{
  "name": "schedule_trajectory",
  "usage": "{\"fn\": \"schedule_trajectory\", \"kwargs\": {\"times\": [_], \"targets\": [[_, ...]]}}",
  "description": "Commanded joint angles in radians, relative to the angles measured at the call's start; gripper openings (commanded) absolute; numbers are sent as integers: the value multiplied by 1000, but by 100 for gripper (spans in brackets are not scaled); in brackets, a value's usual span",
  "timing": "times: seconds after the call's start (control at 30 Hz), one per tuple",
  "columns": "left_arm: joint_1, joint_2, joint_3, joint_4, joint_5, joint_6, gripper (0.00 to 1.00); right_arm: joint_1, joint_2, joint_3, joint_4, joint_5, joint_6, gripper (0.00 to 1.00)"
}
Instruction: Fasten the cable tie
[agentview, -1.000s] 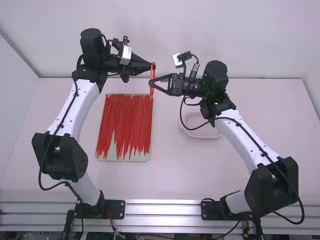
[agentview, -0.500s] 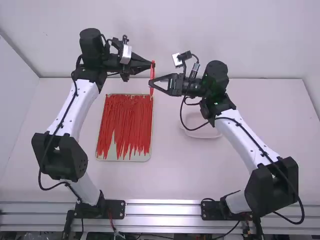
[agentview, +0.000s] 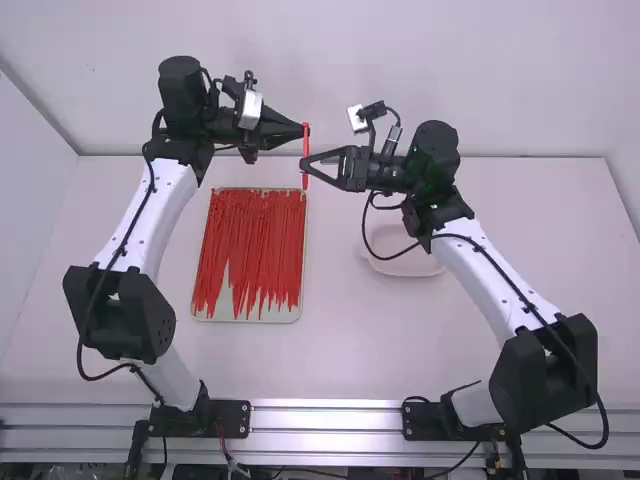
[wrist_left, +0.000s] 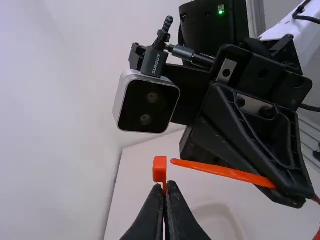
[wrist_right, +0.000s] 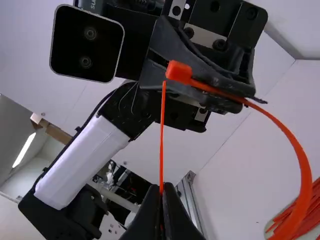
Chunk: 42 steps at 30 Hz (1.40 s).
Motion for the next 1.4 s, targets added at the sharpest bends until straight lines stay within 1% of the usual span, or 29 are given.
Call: {"fn": "schedule_trajectory", "kwargs": {"times": [0.0,1.03,1.2,1.37], "targets": [[2,-3,-11,6,27,2,2,-6,-1,-5,6,-5,-3,0],[-12,-3,-11,22,25,1,2,-3,-1,-5,3,18,25,0],[-14,-2,-11,19,25,1,2,-16,-1,-5,3,18,72,0],[-38,-3,-11,19,24,1,2,-16,-1,-5,3,19,76,0]]}}
